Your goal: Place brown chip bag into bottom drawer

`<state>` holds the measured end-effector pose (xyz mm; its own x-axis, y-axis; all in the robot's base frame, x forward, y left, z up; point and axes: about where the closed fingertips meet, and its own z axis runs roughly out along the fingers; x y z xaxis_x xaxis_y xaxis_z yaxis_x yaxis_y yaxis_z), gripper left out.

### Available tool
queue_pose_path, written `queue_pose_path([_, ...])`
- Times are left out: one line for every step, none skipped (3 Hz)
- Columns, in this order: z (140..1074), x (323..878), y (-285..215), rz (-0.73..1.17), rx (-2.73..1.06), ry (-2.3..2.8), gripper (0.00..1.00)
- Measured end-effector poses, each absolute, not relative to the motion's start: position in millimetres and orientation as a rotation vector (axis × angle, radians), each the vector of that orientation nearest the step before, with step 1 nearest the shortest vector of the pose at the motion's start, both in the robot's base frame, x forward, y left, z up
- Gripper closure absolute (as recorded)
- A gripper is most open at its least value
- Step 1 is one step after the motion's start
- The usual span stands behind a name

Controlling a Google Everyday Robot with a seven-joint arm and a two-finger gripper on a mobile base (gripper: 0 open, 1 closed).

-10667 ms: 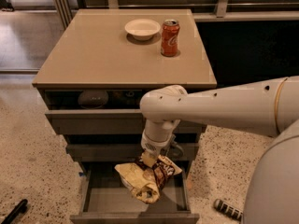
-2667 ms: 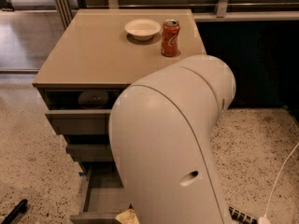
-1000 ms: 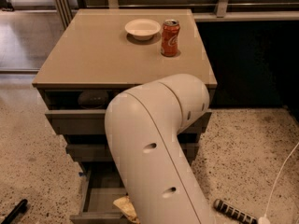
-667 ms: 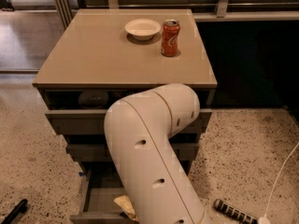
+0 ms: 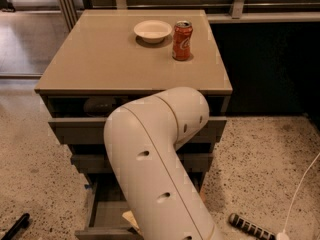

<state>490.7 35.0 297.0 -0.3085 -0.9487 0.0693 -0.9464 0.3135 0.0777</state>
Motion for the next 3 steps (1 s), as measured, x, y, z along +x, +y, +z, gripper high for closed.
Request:
queue_pose_path([294.3,490.1,34.0,-0.042,1.774,-2.455,1.00])
queue_pose_path([298.4,492.1,33.0,0.012,1.827,-2.460,1.00])
queue_pose_path([309.7,498.5,29.1,0.098,1.923,-2.464,1.00])
